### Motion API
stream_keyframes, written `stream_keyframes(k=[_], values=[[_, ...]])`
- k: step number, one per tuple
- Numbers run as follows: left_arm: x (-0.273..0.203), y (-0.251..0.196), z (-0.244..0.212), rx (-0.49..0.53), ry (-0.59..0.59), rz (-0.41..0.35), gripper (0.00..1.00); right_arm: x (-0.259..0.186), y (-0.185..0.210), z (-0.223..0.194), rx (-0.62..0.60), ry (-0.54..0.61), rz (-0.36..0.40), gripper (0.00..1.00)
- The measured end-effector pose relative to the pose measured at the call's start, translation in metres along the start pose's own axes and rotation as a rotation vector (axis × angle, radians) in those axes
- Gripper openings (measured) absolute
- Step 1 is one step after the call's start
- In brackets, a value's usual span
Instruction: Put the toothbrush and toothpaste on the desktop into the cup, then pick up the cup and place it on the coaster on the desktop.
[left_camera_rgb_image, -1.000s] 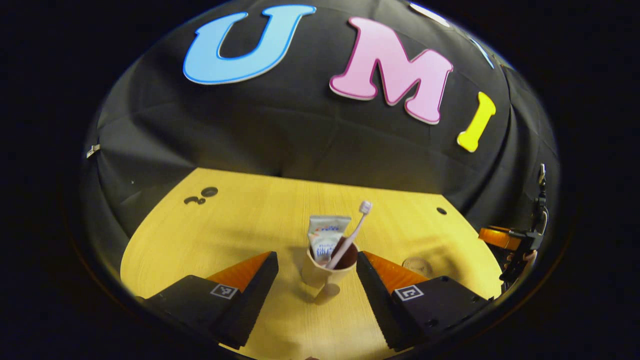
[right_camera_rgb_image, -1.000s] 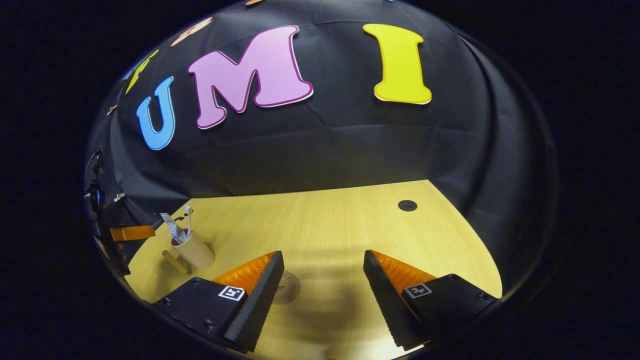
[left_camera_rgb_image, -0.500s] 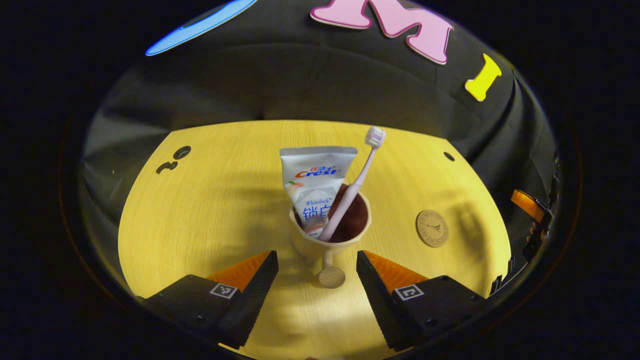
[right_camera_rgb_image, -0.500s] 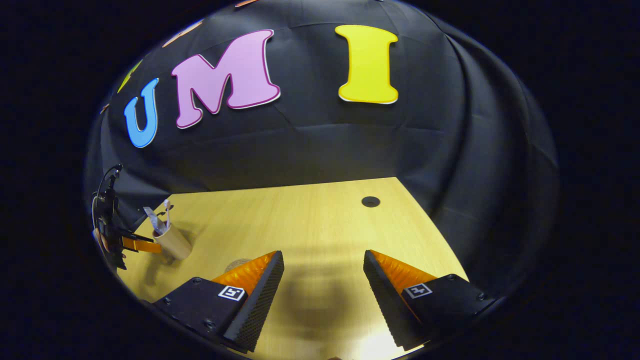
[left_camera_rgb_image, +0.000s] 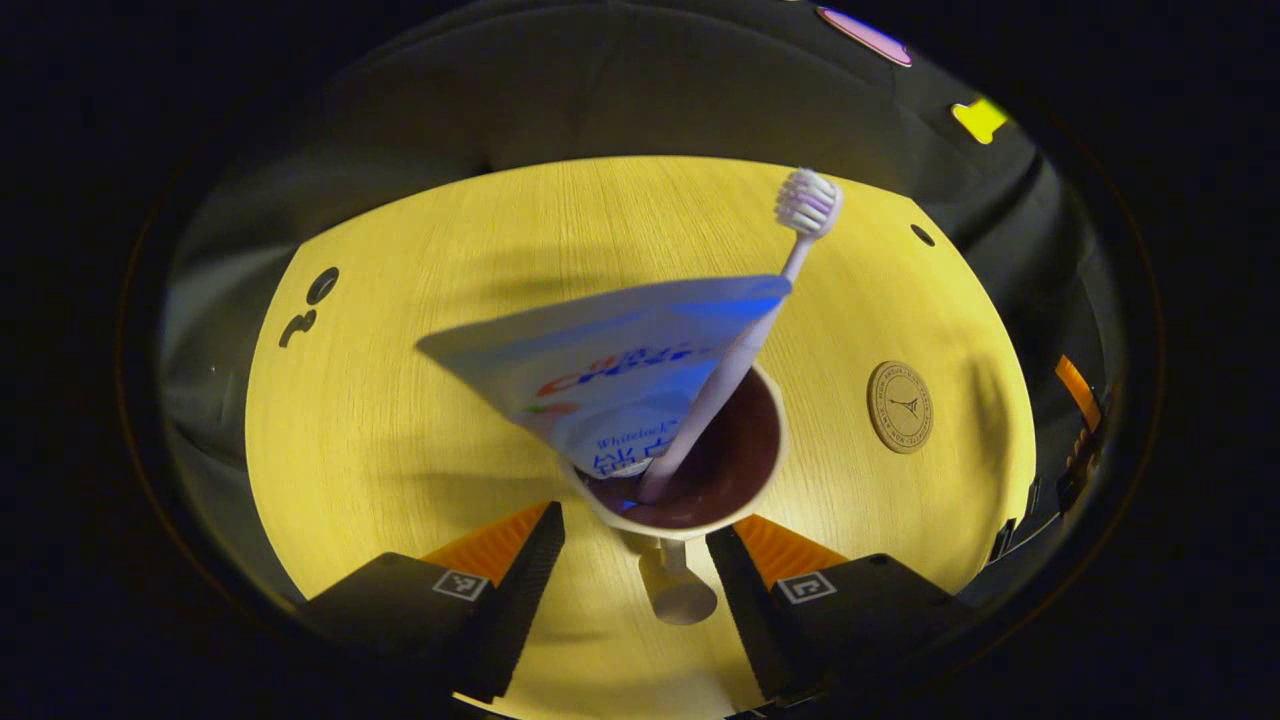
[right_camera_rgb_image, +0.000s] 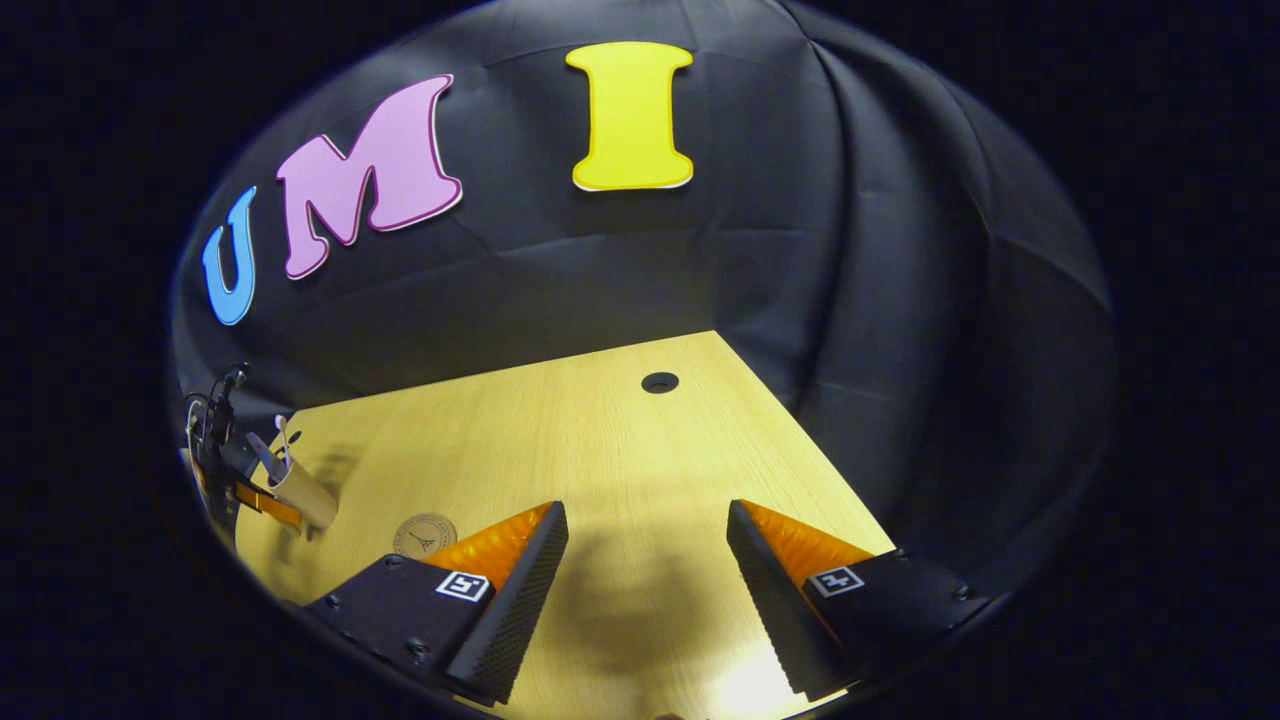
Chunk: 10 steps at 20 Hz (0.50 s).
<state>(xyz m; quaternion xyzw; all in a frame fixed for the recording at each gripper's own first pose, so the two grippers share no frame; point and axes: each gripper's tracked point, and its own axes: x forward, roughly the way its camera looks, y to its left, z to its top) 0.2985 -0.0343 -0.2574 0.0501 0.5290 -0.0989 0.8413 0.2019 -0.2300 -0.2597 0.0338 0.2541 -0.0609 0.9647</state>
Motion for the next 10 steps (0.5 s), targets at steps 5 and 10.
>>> stream_keyframes(k=[5, 10], values=[[0.004, -0.008, -0.002, 0.022, 0.073, -0.01, 0.67, 0.0, -0.003, -0.003, 0.014, -0.002, -0.004, 0.98], [0.004, -0.008, -0.006, 0.009, 0.122, 0.006, 0.31, 0.0, 0.0, -0.01, 0.029, 0.018, 0.005, 0.98]])
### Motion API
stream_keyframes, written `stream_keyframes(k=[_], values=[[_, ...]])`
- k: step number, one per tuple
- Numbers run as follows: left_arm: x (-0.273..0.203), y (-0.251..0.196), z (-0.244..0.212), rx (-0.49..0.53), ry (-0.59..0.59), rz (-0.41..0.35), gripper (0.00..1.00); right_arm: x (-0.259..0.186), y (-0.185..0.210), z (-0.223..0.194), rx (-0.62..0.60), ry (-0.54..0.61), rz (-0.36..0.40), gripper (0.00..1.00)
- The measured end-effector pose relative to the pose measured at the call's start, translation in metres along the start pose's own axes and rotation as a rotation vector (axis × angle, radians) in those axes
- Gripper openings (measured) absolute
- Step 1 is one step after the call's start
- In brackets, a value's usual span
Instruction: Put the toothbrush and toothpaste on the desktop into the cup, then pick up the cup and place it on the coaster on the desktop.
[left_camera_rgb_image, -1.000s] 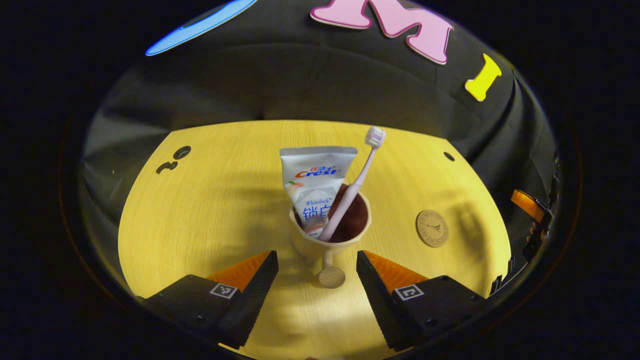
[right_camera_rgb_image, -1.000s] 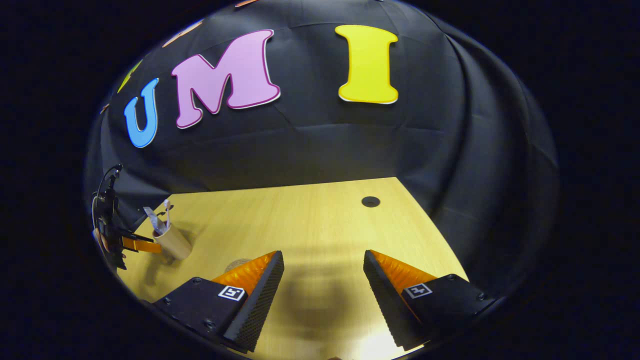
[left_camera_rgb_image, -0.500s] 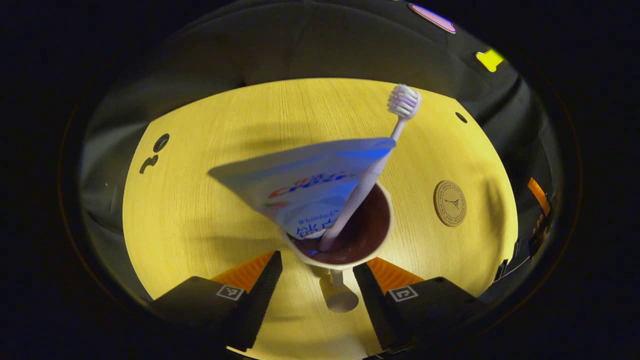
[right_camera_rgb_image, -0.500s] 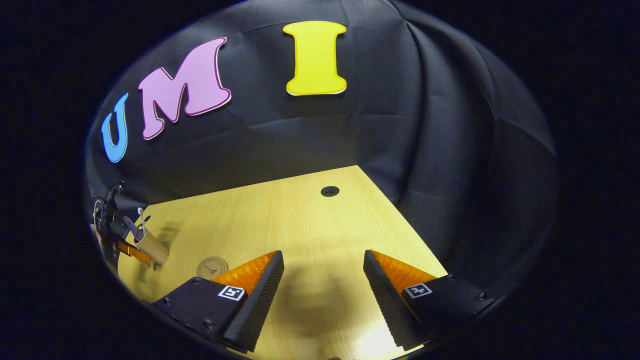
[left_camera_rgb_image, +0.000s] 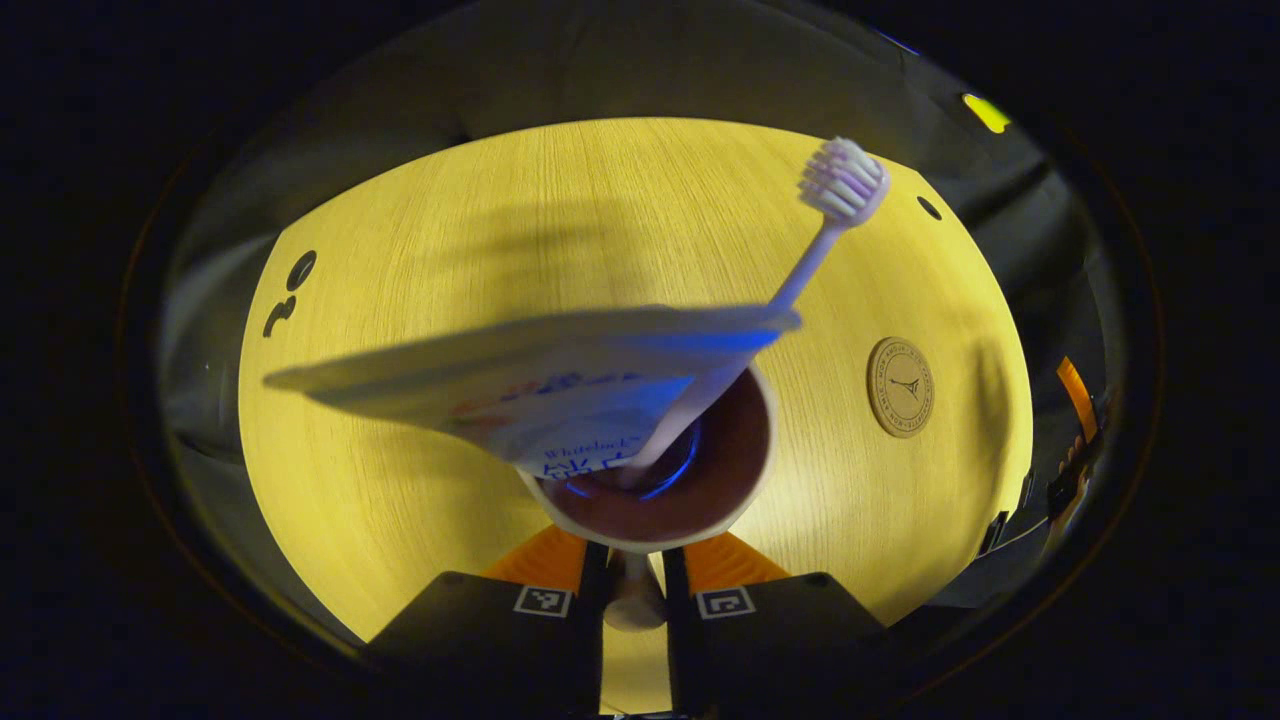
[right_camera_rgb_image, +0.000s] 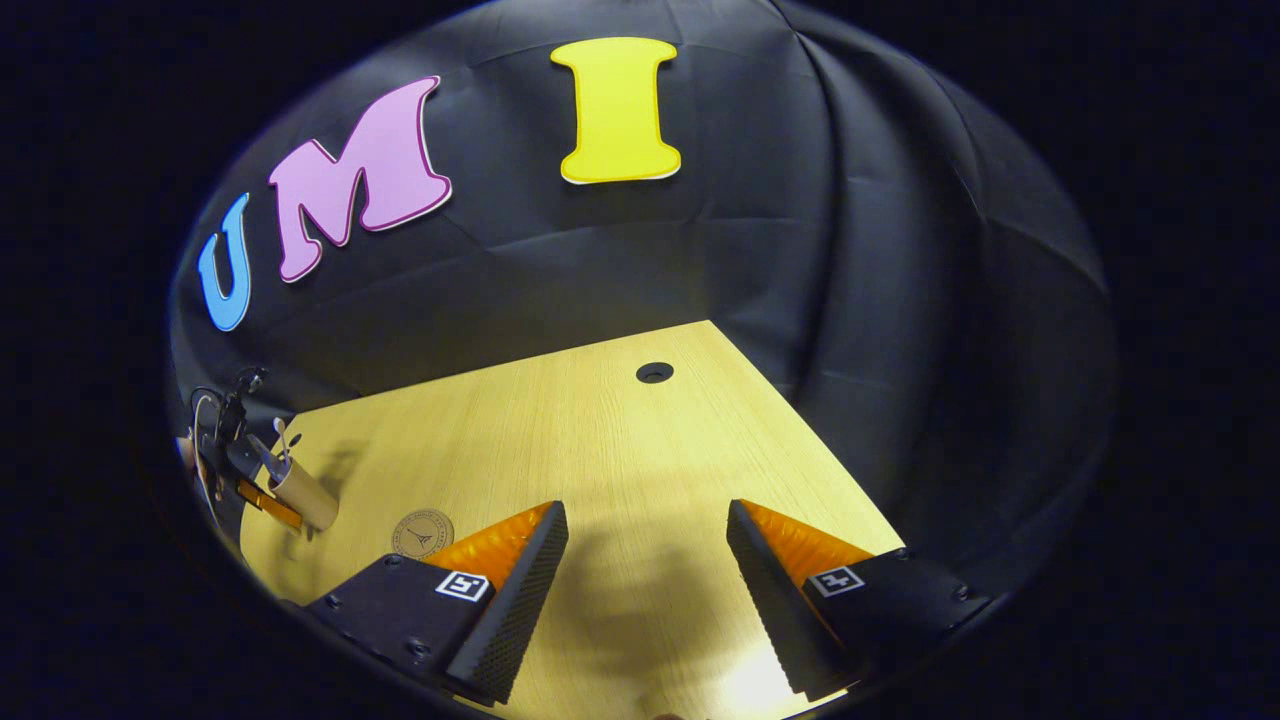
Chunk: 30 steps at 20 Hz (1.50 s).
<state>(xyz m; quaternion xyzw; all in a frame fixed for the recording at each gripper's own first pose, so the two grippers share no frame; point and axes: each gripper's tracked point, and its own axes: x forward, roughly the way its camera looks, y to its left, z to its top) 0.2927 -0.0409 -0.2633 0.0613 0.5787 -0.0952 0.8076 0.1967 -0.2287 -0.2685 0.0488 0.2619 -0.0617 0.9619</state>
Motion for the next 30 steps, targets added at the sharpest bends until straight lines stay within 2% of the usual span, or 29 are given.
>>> stream_keyframes(k=[7, 15, 17, 18, 20, 21, 22, 23, 24, 26, 27, 28, 29, 30], values=[[0.0, -0.005, -0.002, -0.029, -0.009, 0.003, 0.24, -0.013, -0.005, -0.006, 0.006, 0.002, -0.013, 0.98], [-0.009, -0.009, 0.003, 0.012, -0.038, 0.004, 0.22, -0.026, -0.017, -0.005, 0.017, -0.011, -0.035, 0.98], [-0.017, -0.015, 0.008, 0.035, -0.044, 0.003, 0.17, -0.031, -0.018, -0.005, 0.019, -0.011, -0.037, 0.98], [-0.021, -0.019, 0.01, 0.048, -0.047, 0.002, 0.22, -0.033, -0.02, -0.004, 0.019, -0.011, -0.04, 0.98], [-0.028, -0.029, 0.017, 0.064, -0.06, -0.012, 0.22, -0.036, -0.023, -0.002, 0.023, -0.017, -0.046, 0.98], [-0.031, -0.037, 0.022, 0.074, -0.069, -0.023, 0.27, -0.038, -0.025, 0.0, 0.026, -0.022, -0.051, 0.98], [-0.034, -0.046, 0.026, 0.088, -0.074, -0.032, 0.22, -0.041, -0.028, 0.001, 0.029, -0.025, -0.056, 0.98], [-0.037, -0.055, 0.03, 0.108, -0.077, -0.04, 0.27, -0.043, -0.032, 0.003, 0.032, -0.031, -0.062, 0.98], [-0.038, -0.066, 0.034, 0.131, -0.082, -0.047, 0.22, -0.046, -0.035, 0.005, 0.035, -0.038, -0.069, 0.98], [-0.04, -0.089, 0.044, 0.174, -0.087, -0.064, 0.22, -0.053, -0.045, 0.007, 0.036, -0.047, -0.086, 0.98], [-0.039, -0.101, 0.049, 0.193, -0.088, -0.075, 0.27, -0.056, -0.05, 0.007, 0.034, -0.049, -0.095, 0.98], [-0.037, -0.113, 0.052, 0.214, -0.086, -0.084, 0.22, -0.06, -0.055, 0.007, 0.032, -0.052, -0.102, 0.99], [-0.035, -0.123, 0.056, 0.237, -0.083, -0.091, 0.27, -0.065, -0.061, 0.007, 0.033, -0.054, -0.112, 0.99], [-0.032, -0.133, 0.059, 0.257, -0.079, -0.096, 0.22, -0.068, -0.066, 0.004, 0.037, -0.053, -0.12, 0.98]])
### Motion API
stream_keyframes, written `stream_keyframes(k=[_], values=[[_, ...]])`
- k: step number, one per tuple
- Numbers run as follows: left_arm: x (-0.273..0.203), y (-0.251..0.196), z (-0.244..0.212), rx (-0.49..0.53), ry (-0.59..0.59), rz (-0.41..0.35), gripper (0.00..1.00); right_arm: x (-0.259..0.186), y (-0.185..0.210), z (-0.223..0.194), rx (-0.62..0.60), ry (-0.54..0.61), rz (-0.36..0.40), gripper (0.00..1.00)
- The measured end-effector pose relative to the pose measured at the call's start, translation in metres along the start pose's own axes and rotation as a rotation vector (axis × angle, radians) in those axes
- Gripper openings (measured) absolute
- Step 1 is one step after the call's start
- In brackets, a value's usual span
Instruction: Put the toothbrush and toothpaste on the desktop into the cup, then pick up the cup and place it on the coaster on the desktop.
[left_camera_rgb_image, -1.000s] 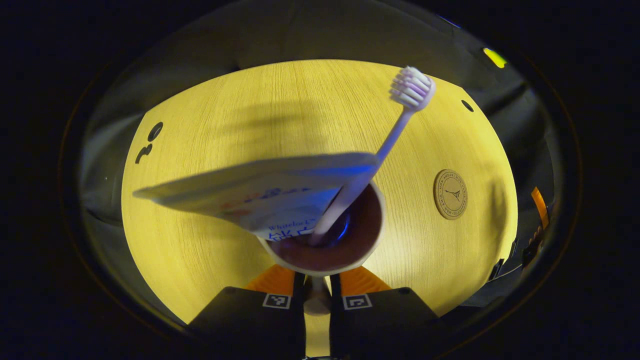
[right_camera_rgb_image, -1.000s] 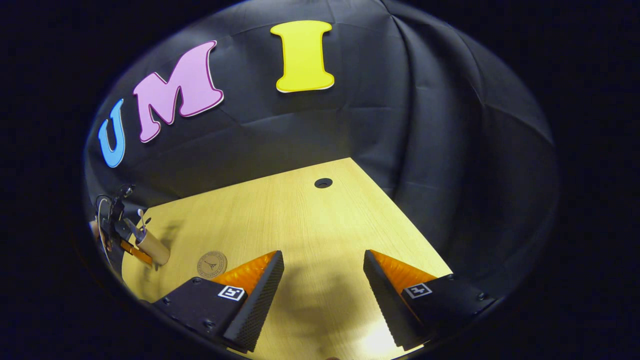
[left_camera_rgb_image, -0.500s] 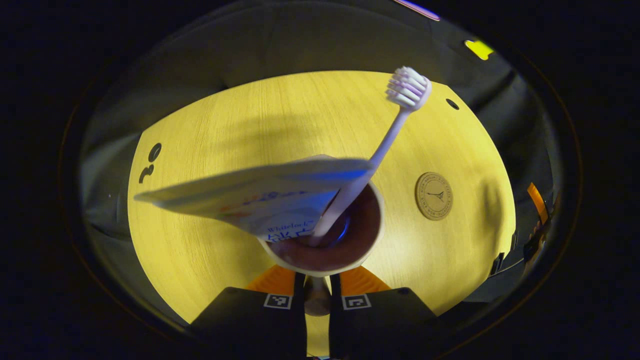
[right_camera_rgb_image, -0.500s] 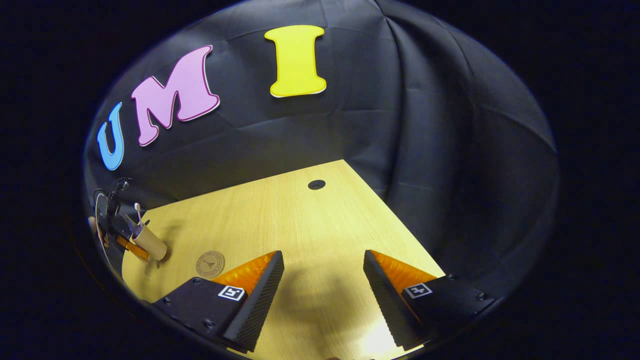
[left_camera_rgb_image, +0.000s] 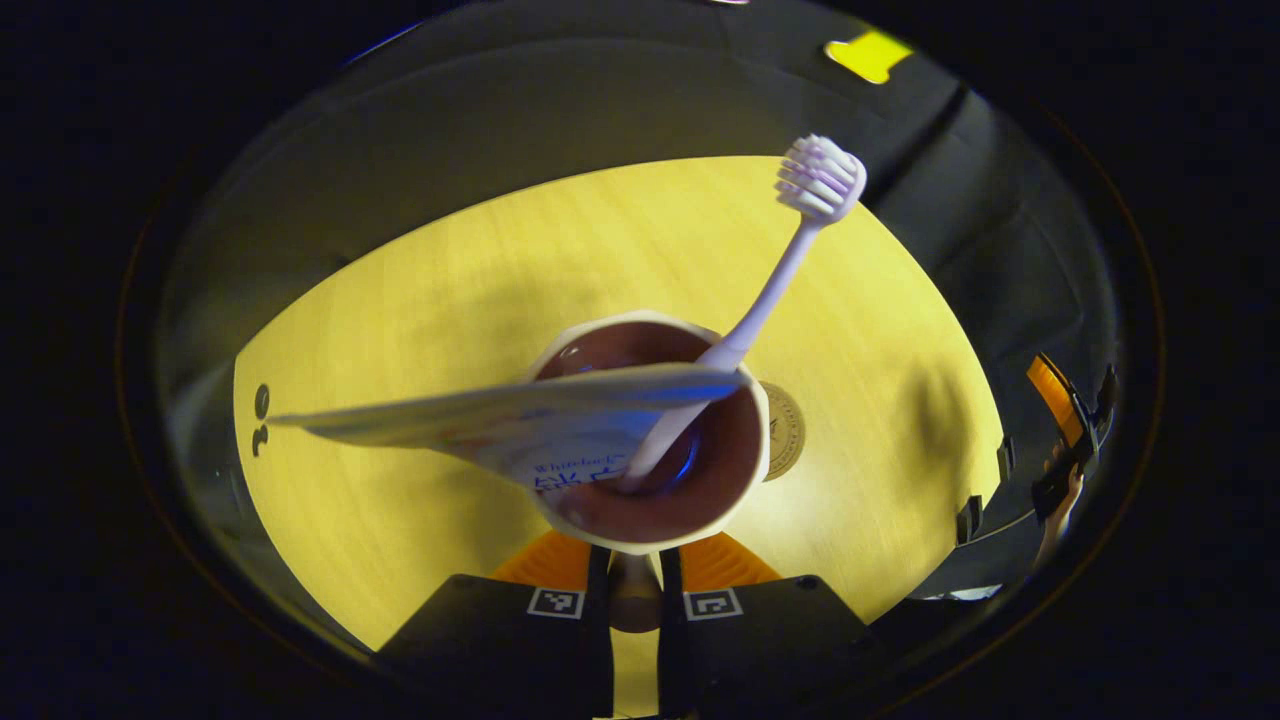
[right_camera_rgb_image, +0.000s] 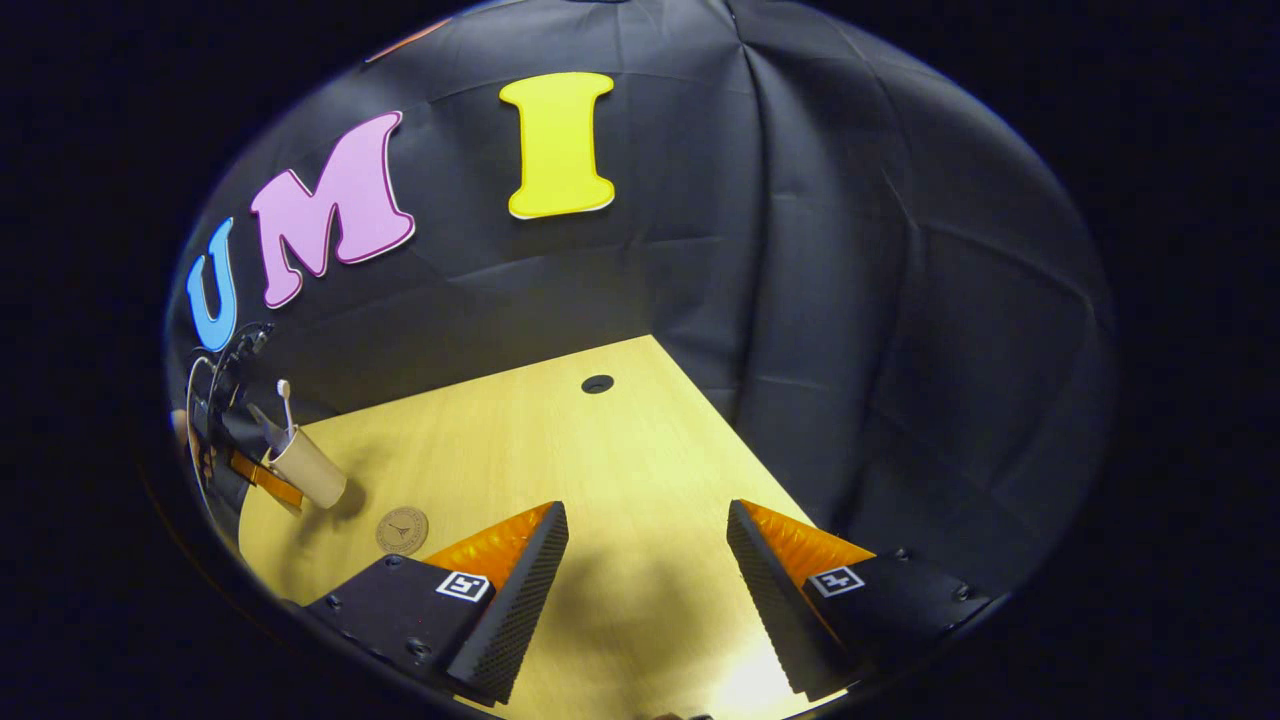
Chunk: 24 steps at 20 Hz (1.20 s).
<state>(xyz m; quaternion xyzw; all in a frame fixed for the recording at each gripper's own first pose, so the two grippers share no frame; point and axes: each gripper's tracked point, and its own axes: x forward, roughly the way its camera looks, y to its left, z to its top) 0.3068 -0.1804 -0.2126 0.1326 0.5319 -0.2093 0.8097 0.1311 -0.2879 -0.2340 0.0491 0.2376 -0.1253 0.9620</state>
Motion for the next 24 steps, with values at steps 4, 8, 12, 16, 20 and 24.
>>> stream_keyframes(k=[4, 8, 12, 16, 20, 24], values=[[0.016, -0.034, 0.007, 0.055, 0.022, -0.031, 0.22, -0.015, -0.02, -0.007, 0.019, 0.0, -0.036, 0.98], [0.029, -0.063, 0.006, 0.084, 0.051, -0.058, 0.22, -0.028, -0.036, -0.019, 0.023, 0.01, -0.063, 0.98], [0.044, -0.08, 0.001, 0.107, 0.073, -0.056, 0.22, -0.038, -0.048, -0.03, 0.061, 0.024, -0.077, 0.98], [0.055, -0.088, -0.004, 0.129, 0.098, -0.032, 0.22, -0.045, -0.056, -0.034, 0.066, 0.024, -0.091, 0.99], [0.057, -0.086, -0.006, 0.13, 0.102, -0.03, 0.25, -0.049, -0.055, -0.035, 0.053, 0.023, -0.09, 0.99], [0.046, -0.088, -0.003, 0.14, 0.079, -0.037, 0.35, -0.045, -0.044, -0.036, 0.058, 0.025, -0.074, 0.98]])
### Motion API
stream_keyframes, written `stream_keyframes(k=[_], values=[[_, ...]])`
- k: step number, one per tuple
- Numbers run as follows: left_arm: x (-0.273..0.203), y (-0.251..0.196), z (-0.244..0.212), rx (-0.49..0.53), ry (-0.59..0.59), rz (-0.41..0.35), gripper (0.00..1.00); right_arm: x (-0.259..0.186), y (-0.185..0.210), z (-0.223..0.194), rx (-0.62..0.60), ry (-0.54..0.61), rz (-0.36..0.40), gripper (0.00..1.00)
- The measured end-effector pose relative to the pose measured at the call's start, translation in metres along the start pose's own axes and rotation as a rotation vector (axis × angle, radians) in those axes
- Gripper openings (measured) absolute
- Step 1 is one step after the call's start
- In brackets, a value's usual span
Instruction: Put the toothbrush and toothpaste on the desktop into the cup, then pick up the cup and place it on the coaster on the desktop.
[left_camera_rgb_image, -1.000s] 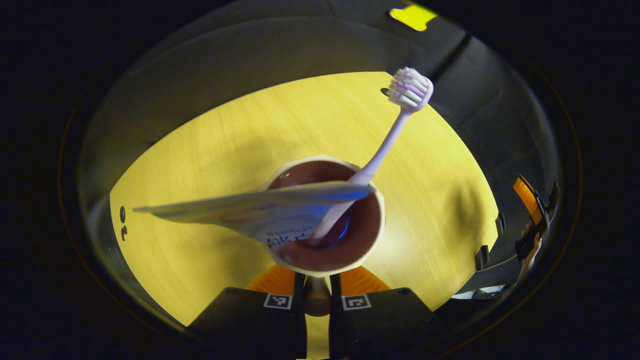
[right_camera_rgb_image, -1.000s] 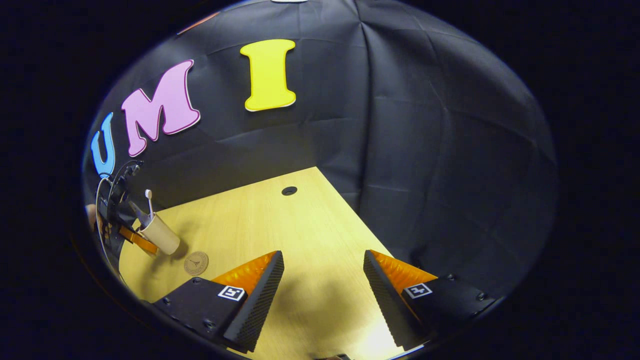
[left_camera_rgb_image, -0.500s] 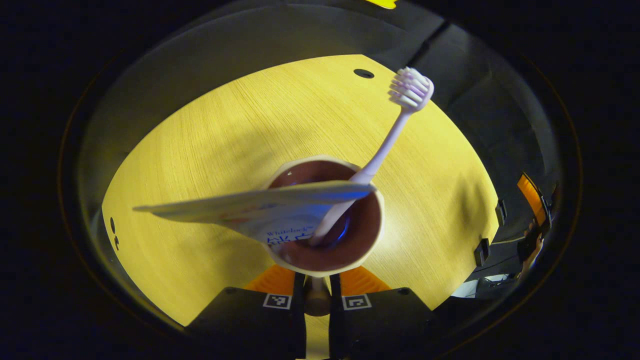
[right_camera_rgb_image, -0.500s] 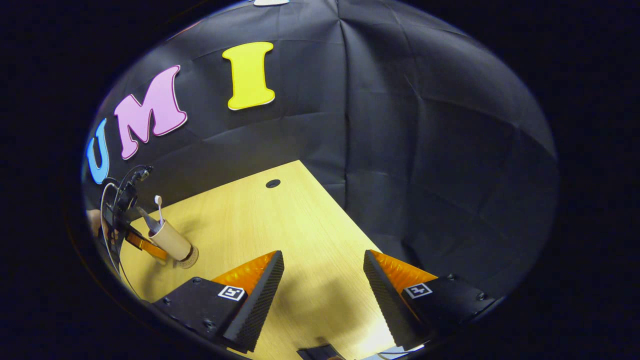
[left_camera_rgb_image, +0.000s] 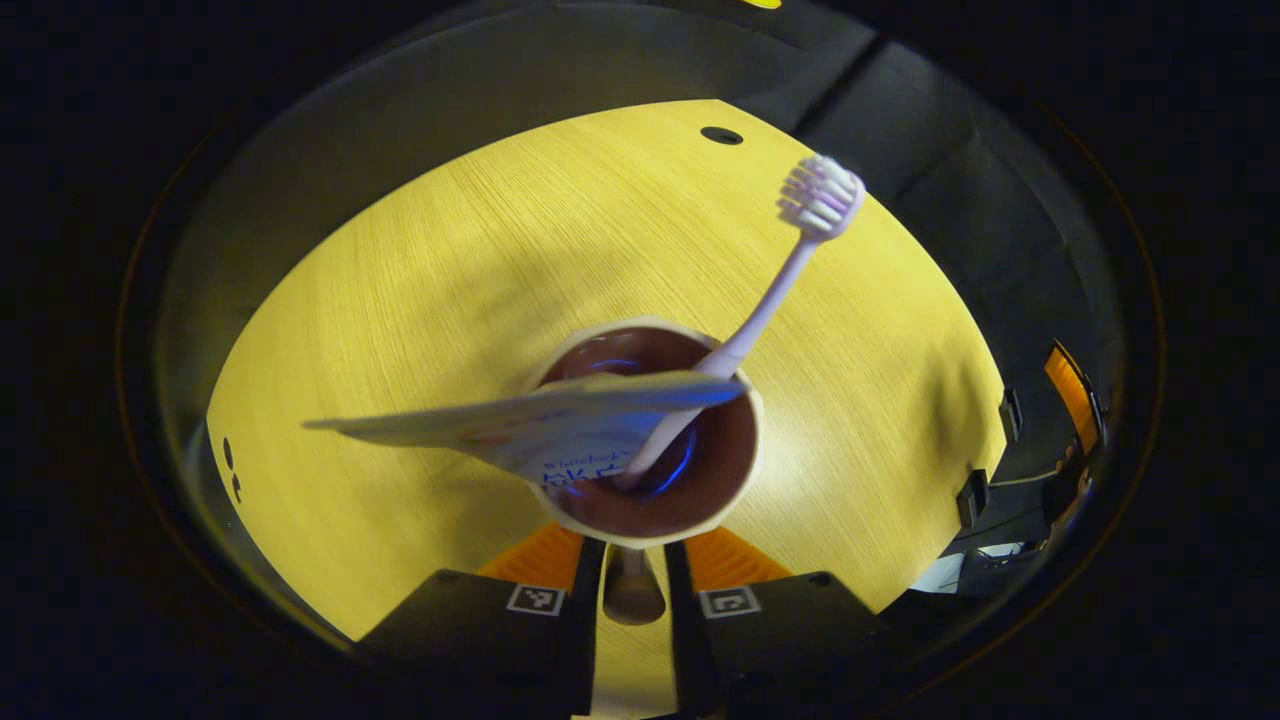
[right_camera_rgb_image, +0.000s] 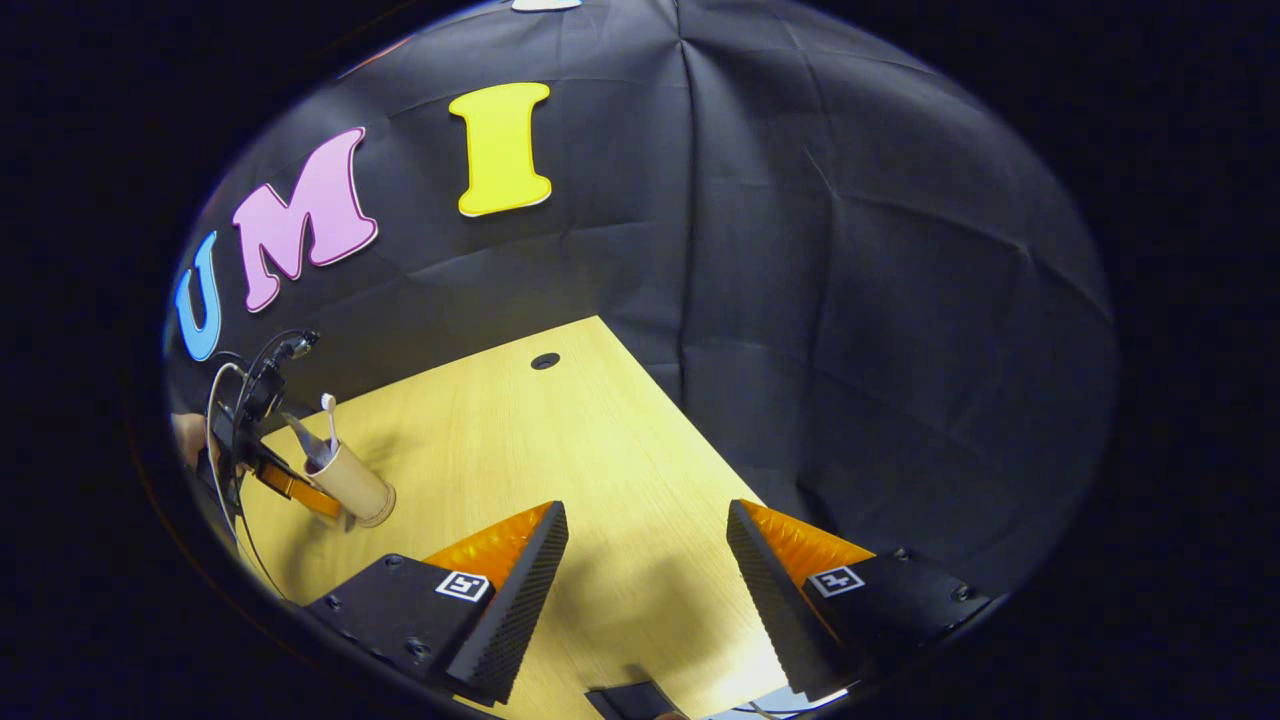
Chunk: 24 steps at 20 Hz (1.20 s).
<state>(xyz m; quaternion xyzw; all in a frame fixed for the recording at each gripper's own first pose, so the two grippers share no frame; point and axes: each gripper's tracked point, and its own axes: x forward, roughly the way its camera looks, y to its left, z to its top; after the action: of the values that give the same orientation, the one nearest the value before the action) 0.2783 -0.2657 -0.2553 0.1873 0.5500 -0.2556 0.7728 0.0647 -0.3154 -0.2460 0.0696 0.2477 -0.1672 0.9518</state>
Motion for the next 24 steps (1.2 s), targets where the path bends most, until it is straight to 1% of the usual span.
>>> stream_keyframes(k=[4, 6, 8, 10, 13, 18, 20, 22, 24], values=[[-0.023, 0.0, -0.001, 0.001, -0.051, 0.016, 0.78, 0.004, 0.017, 0.008, -0.014, -0.005, 0.031, 0.99], [-0.04, -0.002, -0.001, -0.017, -0.106, 0.019, 1.0, 0.002, 0.026, 0.014, -0.028, -0.01, 0.053, 0.99], [-0.062, -0.001, -0.004, -0.043, -0.175, 0.03, 0.98, -0.002, 0.037, 0.025, -0.047, -0.02, 0.073, 0.99], [-0.088, -0.003, -0.01, -0.081, -0.256, 0.041, 0.98, -0.006, 0.05, 0.035, -0.059, -0.033, 0.095, 0.99], [-0.136, -0.005, -0.022, -0.137, -0.42, 0.06, 0.98, -0.021, 0.073, 0.047, -0.071, -0.046, 0.137, 0.98], [-0.213, 0.0, -0.071, -0.256, -0.68, 0.151, 0.98, -0.063, 0.109, 0.067, -0.101, -0.078, 0.192, 0.98], [-0.243, 0.001, -0.1, -0.296, -0.778, 0.214, 0.98, -0.085, 0.121, 0.071, -0.127, -0.092, 0.212, 1.0], [-0.271, 0.001, -0.137, -0.313, -0.854, 0.304, 0.98, -0.114, 0.13, 0.068, -0.146, -0.093, 0.235, 0.98], [-0.298, -0.01, -0.172, -0.319, -0.936, 0.386, 0.98, -0.143, 0.137, 0.063, -0.145, -0.093, 0.256, 0.98]])
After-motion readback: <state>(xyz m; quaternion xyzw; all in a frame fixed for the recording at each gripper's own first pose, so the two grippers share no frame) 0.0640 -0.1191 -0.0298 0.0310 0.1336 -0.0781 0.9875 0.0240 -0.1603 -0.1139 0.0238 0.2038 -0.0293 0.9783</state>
